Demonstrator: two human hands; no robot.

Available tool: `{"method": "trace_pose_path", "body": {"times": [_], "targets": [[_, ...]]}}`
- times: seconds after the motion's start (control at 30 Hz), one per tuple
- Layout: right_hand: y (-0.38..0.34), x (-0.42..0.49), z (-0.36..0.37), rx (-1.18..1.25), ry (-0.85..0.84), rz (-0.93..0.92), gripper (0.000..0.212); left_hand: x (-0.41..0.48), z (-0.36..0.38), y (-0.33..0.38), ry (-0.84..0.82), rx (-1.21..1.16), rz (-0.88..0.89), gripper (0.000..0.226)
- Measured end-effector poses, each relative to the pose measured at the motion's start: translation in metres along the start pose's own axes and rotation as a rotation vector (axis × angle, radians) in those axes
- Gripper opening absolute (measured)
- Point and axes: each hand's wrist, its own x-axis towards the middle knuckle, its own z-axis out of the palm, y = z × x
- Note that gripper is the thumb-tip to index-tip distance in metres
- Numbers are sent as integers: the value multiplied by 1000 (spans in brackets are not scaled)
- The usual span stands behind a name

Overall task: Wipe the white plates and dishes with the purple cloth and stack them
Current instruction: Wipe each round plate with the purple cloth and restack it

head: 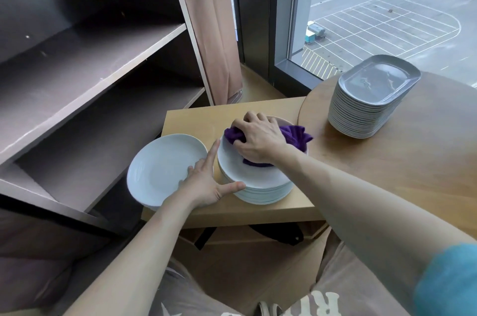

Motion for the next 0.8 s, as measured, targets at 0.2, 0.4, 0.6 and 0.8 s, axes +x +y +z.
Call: {"method": "trace_pose_path", "body": {"times": [0.2,0.4,0.6,0.8], "targets": [[-21,-18,-2,269,-89,-1,48,0,-1,-1,6,-1,-6,135],[-23,-38,-8,255,-185,-41,29,-3,0,0,3,-9,-18,134],[-6,-57,-27,98,-296,-90,28,-2,-2,4,2,-14,-41,133],[12,-76,-39,24,-279,-86,28,-3,2,1,8,18,-32,131]]}}
